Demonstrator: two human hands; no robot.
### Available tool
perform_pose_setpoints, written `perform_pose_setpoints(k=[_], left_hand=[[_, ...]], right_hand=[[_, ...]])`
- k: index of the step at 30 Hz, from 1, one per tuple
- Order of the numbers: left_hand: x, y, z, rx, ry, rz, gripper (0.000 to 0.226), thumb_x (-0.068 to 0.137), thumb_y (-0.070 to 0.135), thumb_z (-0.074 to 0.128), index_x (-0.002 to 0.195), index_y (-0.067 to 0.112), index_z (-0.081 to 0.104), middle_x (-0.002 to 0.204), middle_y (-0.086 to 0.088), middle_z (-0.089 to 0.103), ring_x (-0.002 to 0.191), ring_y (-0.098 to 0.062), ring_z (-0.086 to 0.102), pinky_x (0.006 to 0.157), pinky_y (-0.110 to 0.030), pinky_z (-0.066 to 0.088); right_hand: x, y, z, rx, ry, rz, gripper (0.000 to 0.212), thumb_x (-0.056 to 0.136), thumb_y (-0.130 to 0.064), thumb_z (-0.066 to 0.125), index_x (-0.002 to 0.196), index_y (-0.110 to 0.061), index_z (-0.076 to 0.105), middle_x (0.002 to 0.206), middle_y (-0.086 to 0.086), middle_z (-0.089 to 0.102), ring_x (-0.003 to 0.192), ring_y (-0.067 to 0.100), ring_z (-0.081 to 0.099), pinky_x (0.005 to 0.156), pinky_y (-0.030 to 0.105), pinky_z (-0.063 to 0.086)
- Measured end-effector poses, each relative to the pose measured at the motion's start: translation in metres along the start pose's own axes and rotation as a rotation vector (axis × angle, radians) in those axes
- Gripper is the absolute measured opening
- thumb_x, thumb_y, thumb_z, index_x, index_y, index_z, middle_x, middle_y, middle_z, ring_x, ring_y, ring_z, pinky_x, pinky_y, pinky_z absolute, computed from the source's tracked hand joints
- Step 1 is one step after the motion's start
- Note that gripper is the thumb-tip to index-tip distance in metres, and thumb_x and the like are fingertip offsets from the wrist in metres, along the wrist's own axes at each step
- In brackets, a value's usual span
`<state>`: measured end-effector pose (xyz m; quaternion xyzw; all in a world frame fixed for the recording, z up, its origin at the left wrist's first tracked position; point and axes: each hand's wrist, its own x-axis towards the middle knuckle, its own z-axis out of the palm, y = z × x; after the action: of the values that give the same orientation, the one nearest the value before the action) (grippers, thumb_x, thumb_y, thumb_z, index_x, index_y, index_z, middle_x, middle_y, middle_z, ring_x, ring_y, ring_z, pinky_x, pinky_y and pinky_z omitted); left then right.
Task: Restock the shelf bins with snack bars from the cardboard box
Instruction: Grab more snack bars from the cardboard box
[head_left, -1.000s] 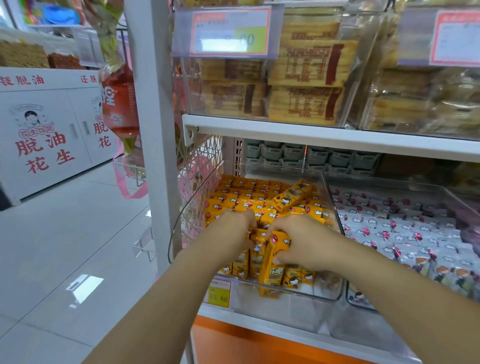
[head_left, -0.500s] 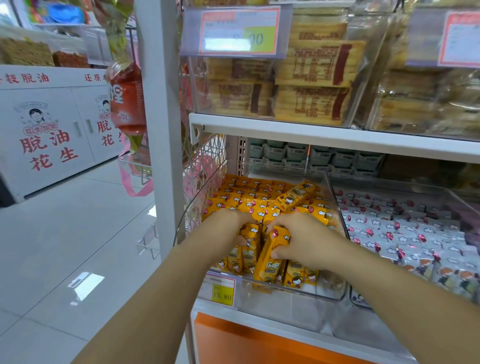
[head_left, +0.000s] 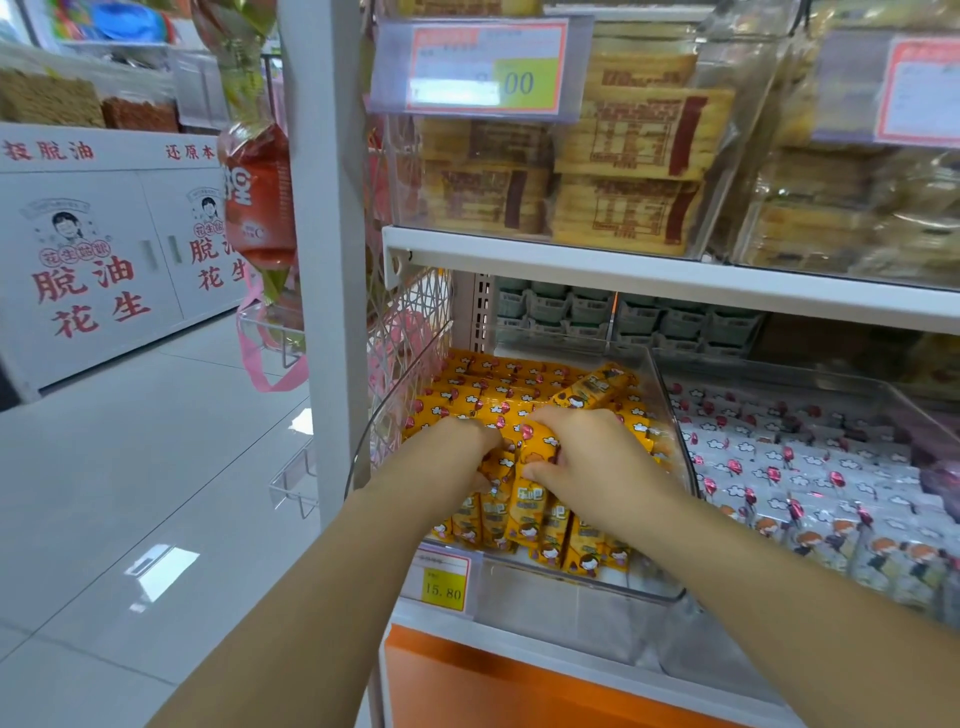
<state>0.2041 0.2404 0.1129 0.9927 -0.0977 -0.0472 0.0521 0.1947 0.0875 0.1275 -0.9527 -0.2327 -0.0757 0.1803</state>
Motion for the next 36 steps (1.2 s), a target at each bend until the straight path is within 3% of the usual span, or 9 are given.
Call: perform_pose_setpoints(k=[4, 9, 15, 21, 23, 25, 28, 33, 36], left_hand=[[-0.004, -0.004, 0.004, -0.031, 0.082, 0.021, 0.03, 0.095, 0.019, 0.054, 0.124, 0.016, 0.056, 0.122, -0.007, 0.059, 0.11, -0.025, 0.055, 0.092, -0.034, 0.045], [0.003, 0.0, 0.001, 0.019, -0.01, 0.0, 0.048, 0.096, 0.018, 0.056, 0.142, 0.018, 0.042, 0.136, -0.009, 0.051, 0.122, -0.027, 0.049, 0.096, -0.035, 0.043], [-0.001, -0.002, 0.012, -0.044, 0.131, -0.011, 0.029, 0.094, 0.019, 0.056, 0.123, 0.016, 0.057, 0.119, -0.007, 0.06, 0.108, -0.025, 0.056, 0.089, -0.032, 0.047], [-0.001, -0.002, 0.018, -0.071, 0.162, -0.003, 0.046, 0.092, 0.019, 0.06, 0.137, 0.02, 0.048, 0.127, -0.007, 0.049, 0.118, -0.022, 0.047, 0.093, -0.034, 0.045], [-0.003, -0.004, 0.02, -0.236, 0.207, 0.014, 0.044, 0.093, 0.015, 0.059, 0.136, 0.015, 0.049, 0.119, 0.0, 0.05, 0.106, -0.004, 0.051, 0.086, -0.018, 0.043], [-0.006, -0.005, 0.021, -0.29, 0.22, 0.04, 0.046, 0.092, 0.009, 0.059, 0.137, 0.015, 0.049, 0.121, 0.002, 0.047, 0.096, 0.001, 0.051, 0.08, -0.007, 0.036], [-0.006, -0.007, 0.026, -0.276, 0.269, 0.051, 0.053, 0.09, 0.009, 0.062, 0.138, 0.025, 0.048, 0.135, -0.003, 0.039, 0.115, -0.015, 0.047, 0.099, -0.021, 0.038], [-0.014, -0.008, 0.022, -0.377, 0.26, 0.144, 0.069, 0.091, 0.01, 0.061, 0.145, 0.04, 0.031, 0.147, 0.002, 0.026, 0.134, -0.017, 0.029, 0.109, -0.028, 0.031], [-0.013, -0.005, 0.022, -0.24, 0.217, 0.175, 0.071, 0.093, 0.009, 0.057, 0.146, 0.045, 0.026, 0.151, 0.003, 0.021, 0.136, -0.022, 0.023, 0.11, -0.035, 0.031]], right_hand=[[-0.001, 0.006, -0.013, 0.09, 0.093, -0.019, 0.049, 0.088, -0.029, 0.065, 0.134, -0.026, 0.05, 0.074, -0.007, 0.058, 0.066, 0.003, 0.053, 0.061, 0.017, 0.041], [0.002, 0.01, -0.015, 0.137, 0.101, -0.015, 0.047, 0.087, -0.027, 0.067, 0.131, -0.024, 0.051, 0.076, -0.006, 0.059, 0.062, 0.003, 0.053, 0.057, 0.014, 0.04], [0.016, 0.008, 0.008, -0.04, -0.065, 0.008, 0.055, 0.087, -0.028, 0.068, 0.137, -0.016, 0.046, 0.126, 0.007, 0.047, 0.105, 0.023, 0.056, 0.09, 0.034, 0.047], [0.01, 0.008, 0.012, -0.004, -0.07, 0.004, 0.06, 0.085, -0.025, 0.071, 0.138, -0.025, 0.043, 0.122, -0.002, 0.038, 0.087, 0.013, 0.053, 0.082, 0.025, 0.045], [0.004, 0.009, 0.001, 0.065, -0.029, 0.035, 0.038, 0.084, -0.026, 0.072, 0.117, -0.029, 0.053, 0.103, -0.01, 0.044, 0.074, 0.002, 0.047, 0.07, 0.017, 0.042], [-0.002, 0.01, -0.007, 0.146, -0.246, 0.129, 0.011, 0.089, -0.018, 0.065, 0.095, -0.025, 0.059, 0.084, -0.01, 0.054, 0.066, 0.0, 0.052, 0.061, 0.017, 0.046], [-0.011, 0.008, 0.0, 0.098, -0.673, 0.248, 0.023, 0.096, -0.006, 0.047, 0.112, -0.009, 0.063, 0.093, 0.007, 0.068, 0.068, 0.011, 0.06, 0.075, 0.034, 0.056], [-0.001, 0.014, 0.017, -0.016, -0.713, 0.255, 0.03, 0.095, -0.003, 0.05, 0.123, -0.005, 0.061, 0.117, 0.01, 0.066, 0.099, 0.022, 0.065, 0.089, 0.034, 0.05], [-0.001, 0.016, 0.022, -0.053, -0.618, 0.226, 0.029, 0.096, -0.009, 0.046, 0.119, -0.005, 0.063, 0.117, 0.013, 0.065, 0.108, 0.027, 0.062, 0.091, 0.033, 0.051]])
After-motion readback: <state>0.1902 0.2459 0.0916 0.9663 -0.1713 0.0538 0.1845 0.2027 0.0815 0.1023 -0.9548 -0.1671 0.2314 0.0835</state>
